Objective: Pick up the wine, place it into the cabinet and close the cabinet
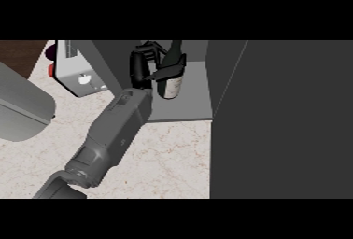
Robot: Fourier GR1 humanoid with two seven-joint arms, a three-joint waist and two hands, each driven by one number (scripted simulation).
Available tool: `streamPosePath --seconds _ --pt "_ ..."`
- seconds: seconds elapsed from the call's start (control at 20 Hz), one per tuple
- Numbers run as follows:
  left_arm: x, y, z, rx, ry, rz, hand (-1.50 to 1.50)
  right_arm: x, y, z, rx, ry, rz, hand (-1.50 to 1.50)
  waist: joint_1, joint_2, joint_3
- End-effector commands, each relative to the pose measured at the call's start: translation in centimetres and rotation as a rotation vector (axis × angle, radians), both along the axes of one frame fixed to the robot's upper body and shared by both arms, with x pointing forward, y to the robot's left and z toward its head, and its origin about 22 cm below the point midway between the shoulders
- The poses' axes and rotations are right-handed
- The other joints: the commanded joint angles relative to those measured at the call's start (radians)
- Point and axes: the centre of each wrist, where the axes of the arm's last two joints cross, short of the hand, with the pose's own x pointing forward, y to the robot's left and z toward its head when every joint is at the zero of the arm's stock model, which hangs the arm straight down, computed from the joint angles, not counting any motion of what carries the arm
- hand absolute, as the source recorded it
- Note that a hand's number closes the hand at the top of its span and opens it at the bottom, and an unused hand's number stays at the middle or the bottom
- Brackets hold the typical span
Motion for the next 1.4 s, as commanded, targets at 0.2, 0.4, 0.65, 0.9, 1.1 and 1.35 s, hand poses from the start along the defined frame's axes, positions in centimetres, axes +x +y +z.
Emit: streamPosePath --seconds 0.2,0.4,0.65,0.9,1.1,1.35 --pt "0.1 1.1 -1.2 -0.167 0.051 0.005 1.5 -1.2 0.3 0.2 0.043 -0.03 0.044 -1.5 0.001 0.004 0.0" --pt "0.3 0.7 -0.9 -0.145 0.041 0.01 1.5 -1.5 0.6 0.9 0.037 -0.05 0.05 -1.5 -0.011 0.006 -0.001" --pt "0.6 1.1 -0.6 -0.138 0.054 0.03 1.5 -1.7 0.9 0.5 0.032 -0.044 0.05 -1.5 -0.013 0.008 -0.001" --pt "0.5 2.2 -1.4 -0.078 0.059 0.041 1.5 -1.5 1.4 1.2 0.024 -0.037 0.064 -1.5 -0.013 0.009 -0.001" --pt "0.0 1.7 -2.3 -0.039 0.074 0.058 -1.5 -0.1 0.7 1.4 0.033 -0.052 0.048 -1.5 -0.01 0.01 -0.001" --pt "0.3 3.2 -2.4 -0.004 0.097 0.083 -1.5 0.1 0.5 0.7 0.031 -0.049 0.05 -1.5 -0.012 0.013 0.0"
